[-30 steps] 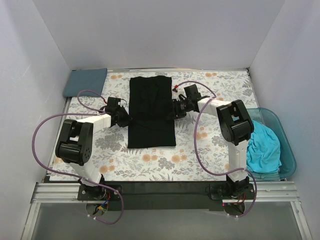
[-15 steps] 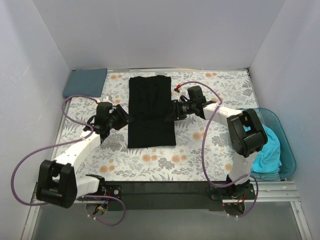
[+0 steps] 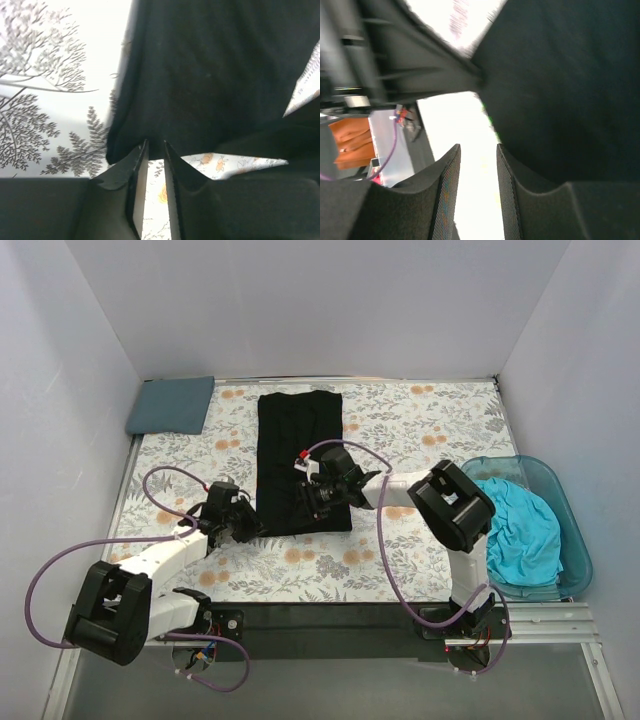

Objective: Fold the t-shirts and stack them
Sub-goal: Fold the tshirt

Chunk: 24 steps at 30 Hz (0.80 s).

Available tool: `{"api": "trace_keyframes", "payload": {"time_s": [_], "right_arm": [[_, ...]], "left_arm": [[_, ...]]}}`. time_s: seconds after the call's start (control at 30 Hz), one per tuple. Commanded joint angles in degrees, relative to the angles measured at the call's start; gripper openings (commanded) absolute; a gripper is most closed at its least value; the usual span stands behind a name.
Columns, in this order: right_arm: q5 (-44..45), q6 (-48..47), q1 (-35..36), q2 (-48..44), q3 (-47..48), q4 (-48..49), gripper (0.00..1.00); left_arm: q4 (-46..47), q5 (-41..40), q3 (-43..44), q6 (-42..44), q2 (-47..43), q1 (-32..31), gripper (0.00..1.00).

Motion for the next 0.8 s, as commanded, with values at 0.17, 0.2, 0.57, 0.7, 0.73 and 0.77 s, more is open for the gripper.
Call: {"api": "trace_keyframes", "payload": {"time_s": [0.17, 0.2, 0.57, 0.7, 0.73, 0.77], "right_arm": [[-0.9, 3.5, 0.2, 9.8, -2.7, 7.3, 0.34], [-0.7, 3.4, -0.1, 9.8, -3.1, 7.4, 0.34], [-2.8, 1.6, -6.9, 0.3, -11.3, 7.0, 0.34], [-5.6, 0.9, -12.6, -1.3, -17.1, 6.9, 0.34], [-6.6, 0.6, -13.5, -1.7, -19.4, 6.8, 0.34], [-7.0, 0.5, -14.3, -1.9, -20.7, 6.8, 0.34]], "left_arm": [[-2.8, -7.7, -3.9, -6.0, 1.0, -0.2, 0.12], [-3.3, -9.7, -4.5, -7.0, 0.9, 0.1, 0.11], [-6.5, -10.9, -5.6, -8.2, -2.4, 2.4, 0.09], [-6.5, -10.6, -5.5, -8.3, -1.9, 2.7, 0.09], [-6.5, -10.4, -5.5, -8.4, -1.8, 2.7, 0.09], [-6.5, -10.3, -5.6, -8.5, -1.9, 2.7, 0.09]]}}
